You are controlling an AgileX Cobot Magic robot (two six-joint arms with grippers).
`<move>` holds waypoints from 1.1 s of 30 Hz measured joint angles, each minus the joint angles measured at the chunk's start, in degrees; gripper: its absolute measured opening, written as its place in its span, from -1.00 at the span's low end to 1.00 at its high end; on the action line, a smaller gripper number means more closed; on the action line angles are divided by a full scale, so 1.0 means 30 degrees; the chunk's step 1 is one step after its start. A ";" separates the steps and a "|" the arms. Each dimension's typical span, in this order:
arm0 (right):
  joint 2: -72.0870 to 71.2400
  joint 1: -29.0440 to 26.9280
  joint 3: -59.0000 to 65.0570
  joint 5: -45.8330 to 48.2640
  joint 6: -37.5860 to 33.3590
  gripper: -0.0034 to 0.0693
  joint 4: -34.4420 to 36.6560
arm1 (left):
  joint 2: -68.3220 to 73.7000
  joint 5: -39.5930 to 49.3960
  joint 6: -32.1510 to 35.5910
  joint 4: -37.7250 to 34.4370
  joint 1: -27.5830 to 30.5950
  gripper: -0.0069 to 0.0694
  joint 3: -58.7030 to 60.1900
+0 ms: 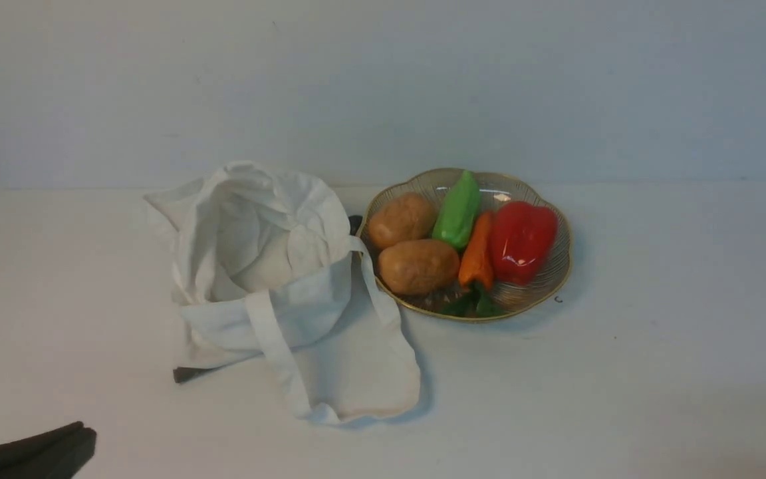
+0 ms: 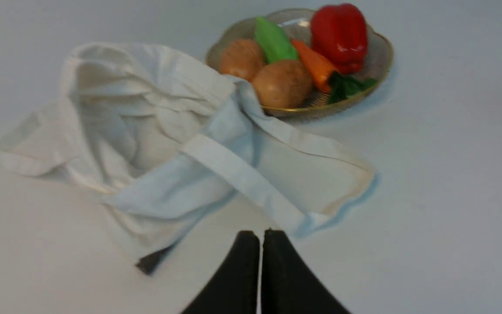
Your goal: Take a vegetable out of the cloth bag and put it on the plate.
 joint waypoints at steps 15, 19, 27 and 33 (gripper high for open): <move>0.0000 0.0000 0.0000 0.0000 0.0000 -0.95 0.0000 | -0.5004 -0.3237 -0.3865 0.2753 0.7070 -0.83 0.6141; 0.0000 0.0000 0.0000 0.0000 0.0000 -0.95 0.0000 | -0.5004 -0.2283 -0.4014 0.3028 0.6635 -0.83 0.6139; 0.0000 0.0000 0.0000 0.0000 0.0000 -0.95 0.0000 | -0.5004 -0.1815 -0.4025 0.3111 0.5564 -0.83 0.6146; 0.0000 0.0000 0.0000 0.0000 0.0000 -0.95 0.0000 | -0.5004 -0.1815 -0.4025 0.3136 0.5564 -0.83 0.6146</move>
